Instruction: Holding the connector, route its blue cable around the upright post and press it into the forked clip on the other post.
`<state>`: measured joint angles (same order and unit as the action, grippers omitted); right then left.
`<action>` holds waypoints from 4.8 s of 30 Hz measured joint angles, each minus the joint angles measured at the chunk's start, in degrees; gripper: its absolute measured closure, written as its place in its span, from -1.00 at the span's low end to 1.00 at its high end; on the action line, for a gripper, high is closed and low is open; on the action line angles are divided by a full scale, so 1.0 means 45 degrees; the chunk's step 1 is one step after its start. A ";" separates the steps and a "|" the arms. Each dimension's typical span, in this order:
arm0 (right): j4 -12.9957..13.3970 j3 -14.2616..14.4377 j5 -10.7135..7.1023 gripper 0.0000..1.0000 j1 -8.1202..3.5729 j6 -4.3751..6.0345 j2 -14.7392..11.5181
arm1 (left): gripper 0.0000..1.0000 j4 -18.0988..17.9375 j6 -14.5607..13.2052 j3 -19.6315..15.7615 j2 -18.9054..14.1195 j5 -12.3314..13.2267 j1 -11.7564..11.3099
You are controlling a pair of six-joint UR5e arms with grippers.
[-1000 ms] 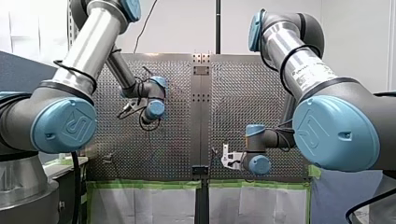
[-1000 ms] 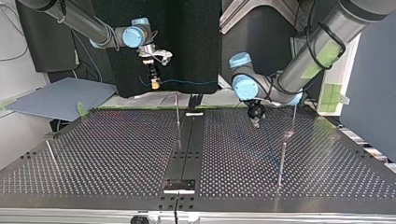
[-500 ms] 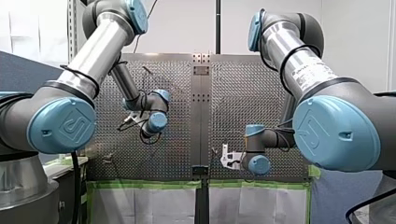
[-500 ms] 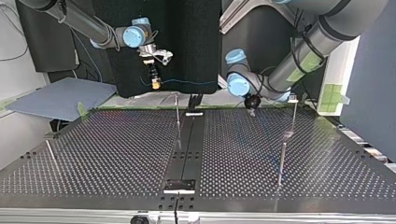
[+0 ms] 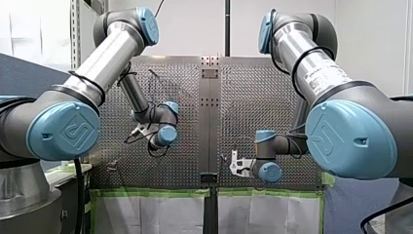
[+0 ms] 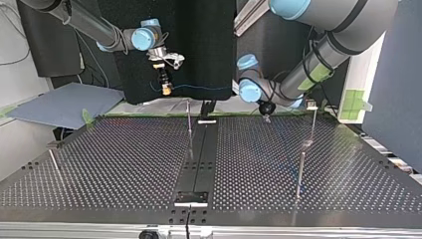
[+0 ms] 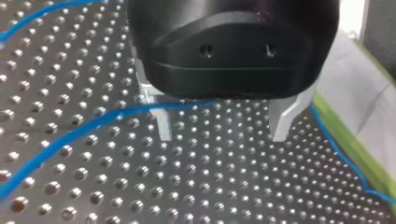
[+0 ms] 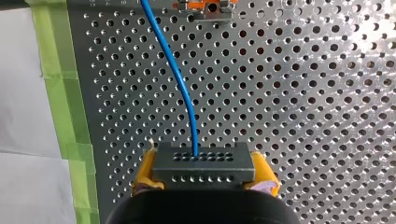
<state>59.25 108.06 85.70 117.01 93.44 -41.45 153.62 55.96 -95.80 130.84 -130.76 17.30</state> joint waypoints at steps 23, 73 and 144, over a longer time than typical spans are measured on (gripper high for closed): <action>-0.0001 0.0000 0.0000 1.00 0.0068 0.0000 0.0001 | -1.00 0.1183 -0.0036 0.0834 0.1812 -0.0787 0.0117; -0.0096 0.0002 0.0011 1.00 -0.0026 0.0000 0.0001 | -1.00 0.1256 0.2530 0.0936 0.3164 0.2302 0.1688; -0.0831 -0.0561 -0.1884 1.00 -0.0855 0.0028 0.0013 | -1.00 -0.3570 1.0585 0.0857 0.3160 0.2819 0.3910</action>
<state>55.51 105.54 77.22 113.16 93.57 -41.39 137.55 103.59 -91.95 145.06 -118.07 34.89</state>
